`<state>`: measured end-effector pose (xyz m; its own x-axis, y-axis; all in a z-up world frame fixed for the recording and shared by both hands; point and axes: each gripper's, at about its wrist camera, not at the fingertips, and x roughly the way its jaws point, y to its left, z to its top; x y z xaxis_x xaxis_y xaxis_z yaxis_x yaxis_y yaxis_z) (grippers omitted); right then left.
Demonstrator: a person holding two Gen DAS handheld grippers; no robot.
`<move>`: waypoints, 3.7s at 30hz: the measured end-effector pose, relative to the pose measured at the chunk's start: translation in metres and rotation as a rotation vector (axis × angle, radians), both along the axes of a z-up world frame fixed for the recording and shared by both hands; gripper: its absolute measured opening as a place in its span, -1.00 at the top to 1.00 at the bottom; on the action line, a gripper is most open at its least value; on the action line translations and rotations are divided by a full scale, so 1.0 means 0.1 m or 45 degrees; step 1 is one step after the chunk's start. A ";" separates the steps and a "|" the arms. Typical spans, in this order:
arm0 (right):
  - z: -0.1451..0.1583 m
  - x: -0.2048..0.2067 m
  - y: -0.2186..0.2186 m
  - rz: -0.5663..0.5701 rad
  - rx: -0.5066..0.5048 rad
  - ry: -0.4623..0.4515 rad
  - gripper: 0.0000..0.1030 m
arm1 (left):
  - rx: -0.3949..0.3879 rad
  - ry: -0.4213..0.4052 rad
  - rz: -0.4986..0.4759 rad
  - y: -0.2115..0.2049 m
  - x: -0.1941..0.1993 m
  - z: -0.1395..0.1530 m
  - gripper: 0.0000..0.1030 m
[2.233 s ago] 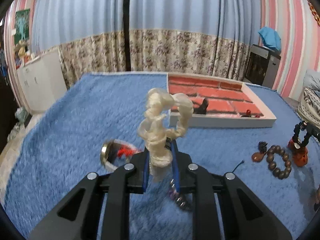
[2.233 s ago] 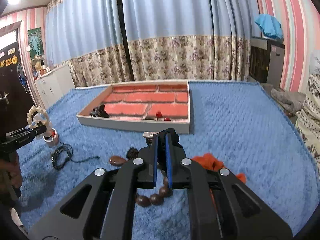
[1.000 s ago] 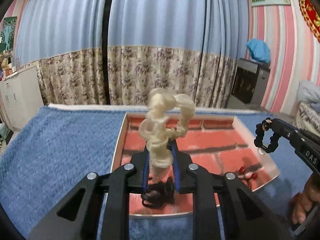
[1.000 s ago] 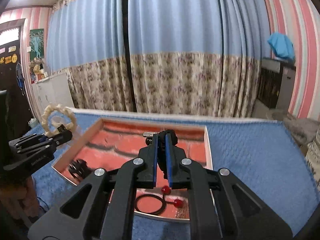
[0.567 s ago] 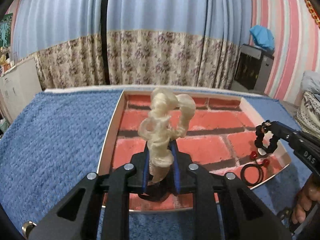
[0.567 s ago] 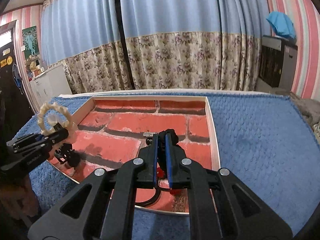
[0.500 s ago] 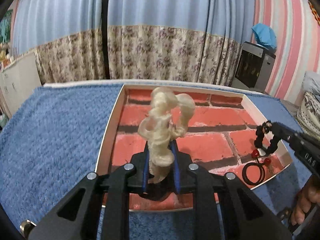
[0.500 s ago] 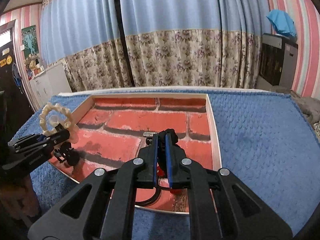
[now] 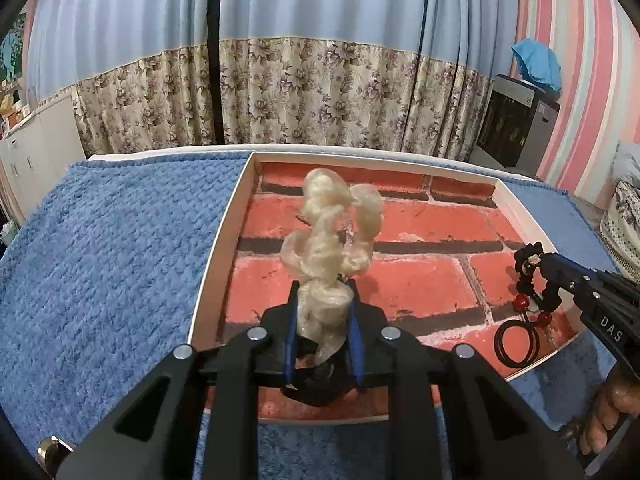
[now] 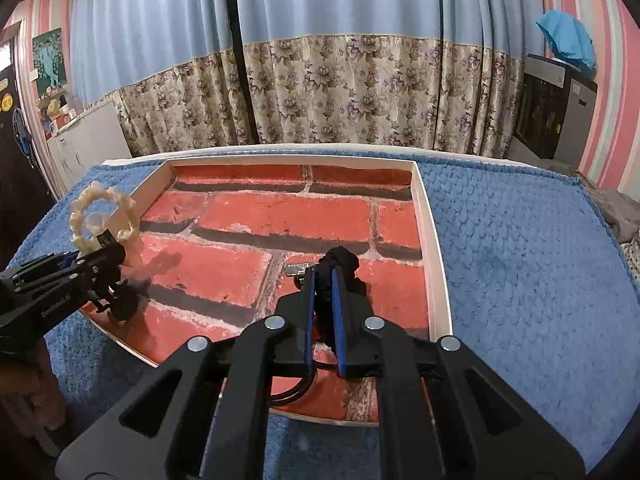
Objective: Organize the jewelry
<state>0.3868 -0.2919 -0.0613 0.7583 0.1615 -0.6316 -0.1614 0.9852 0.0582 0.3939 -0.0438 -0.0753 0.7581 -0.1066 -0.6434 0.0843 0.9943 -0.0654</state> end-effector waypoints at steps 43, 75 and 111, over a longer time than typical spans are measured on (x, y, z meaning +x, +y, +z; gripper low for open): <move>0.67 -0.44 -0.28 -0.005 0.147 -0.232 0.00 | 0.040 -0.147 -0.013 0.17 -0.51 0.56 0.02; 0.24 -1.99 -0.34 0.033 0.123 -0.150 -0.45 | 0.094 -0.072 0.171 0.99 -1.91 0.08 -0.05; 0.10 -1.64 -0.04 0.104 0.090 -0.037 -0.45 | 0.089 0.074 0.159 1.10 -1.40 -0.19 0.34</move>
